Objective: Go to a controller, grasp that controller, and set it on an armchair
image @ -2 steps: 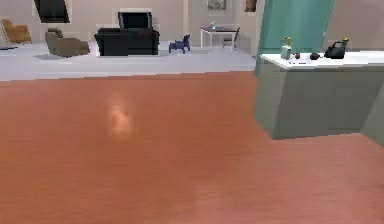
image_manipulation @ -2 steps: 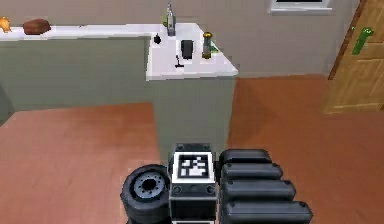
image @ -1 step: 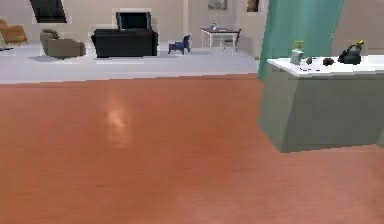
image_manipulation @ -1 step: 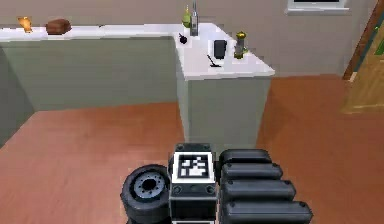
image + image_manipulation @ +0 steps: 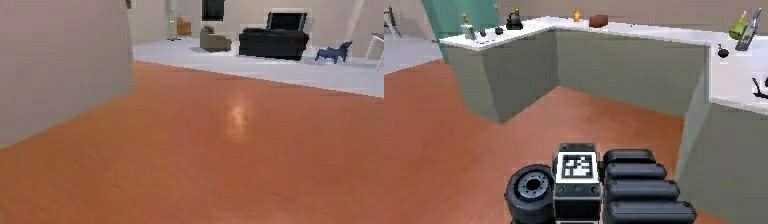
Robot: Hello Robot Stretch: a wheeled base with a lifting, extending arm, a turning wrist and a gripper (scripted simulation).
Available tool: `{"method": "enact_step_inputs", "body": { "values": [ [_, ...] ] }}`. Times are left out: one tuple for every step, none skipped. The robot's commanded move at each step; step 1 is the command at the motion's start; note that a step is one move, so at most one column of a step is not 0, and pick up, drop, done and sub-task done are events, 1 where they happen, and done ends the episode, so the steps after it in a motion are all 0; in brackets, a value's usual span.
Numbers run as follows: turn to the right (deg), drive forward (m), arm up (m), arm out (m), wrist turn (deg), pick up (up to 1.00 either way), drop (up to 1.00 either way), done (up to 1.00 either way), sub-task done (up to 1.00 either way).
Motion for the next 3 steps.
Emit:
{"method": "enact_step_inputs", "body": {
  "values": [
    [0.0,1.0,0.0,0.0,0.0,0.0,0.0,0.0,0.0],
    [0.0,1.0,0.0,0.0,0.0,0.0,0.0,0.0,0.0],
    [-3.0,0.0,0.0,0.0,0.0,0.0,0.0,0.0,0.0]
  ]
}}
